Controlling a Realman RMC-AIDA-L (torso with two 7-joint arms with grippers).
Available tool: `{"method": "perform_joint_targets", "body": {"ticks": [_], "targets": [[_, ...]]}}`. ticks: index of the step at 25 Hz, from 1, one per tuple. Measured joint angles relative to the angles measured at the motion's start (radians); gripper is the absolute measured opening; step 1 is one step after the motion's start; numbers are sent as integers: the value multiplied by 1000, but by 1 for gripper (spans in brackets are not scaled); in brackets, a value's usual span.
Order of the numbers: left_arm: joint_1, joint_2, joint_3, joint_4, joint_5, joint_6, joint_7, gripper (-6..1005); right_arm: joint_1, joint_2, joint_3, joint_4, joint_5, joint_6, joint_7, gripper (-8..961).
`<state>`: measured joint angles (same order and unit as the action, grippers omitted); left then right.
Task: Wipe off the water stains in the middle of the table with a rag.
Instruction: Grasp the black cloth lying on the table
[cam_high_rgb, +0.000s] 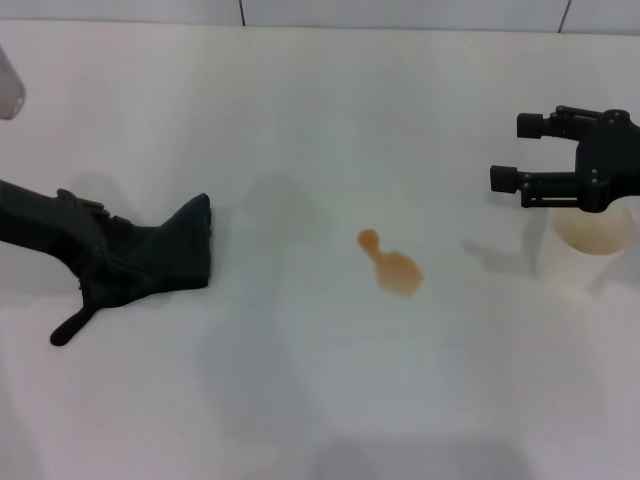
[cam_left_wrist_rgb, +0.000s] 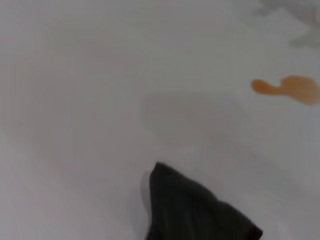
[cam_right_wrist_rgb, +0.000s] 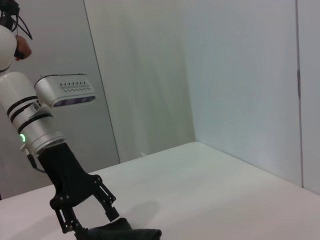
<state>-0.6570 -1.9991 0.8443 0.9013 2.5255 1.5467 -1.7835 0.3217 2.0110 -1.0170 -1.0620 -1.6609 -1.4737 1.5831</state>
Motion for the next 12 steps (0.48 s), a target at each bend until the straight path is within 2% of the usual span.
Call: {"method": "perform_joint_targets", "body": {"ticks": [7,12], "targets": [[12,5,3,-22,0,-45,14,823,-3,0,-12,11,1,-1,0,840],[-7,-2,7,-62,0,-77,32,822,-5,0,-17,13,10,-1,0,840]]}}
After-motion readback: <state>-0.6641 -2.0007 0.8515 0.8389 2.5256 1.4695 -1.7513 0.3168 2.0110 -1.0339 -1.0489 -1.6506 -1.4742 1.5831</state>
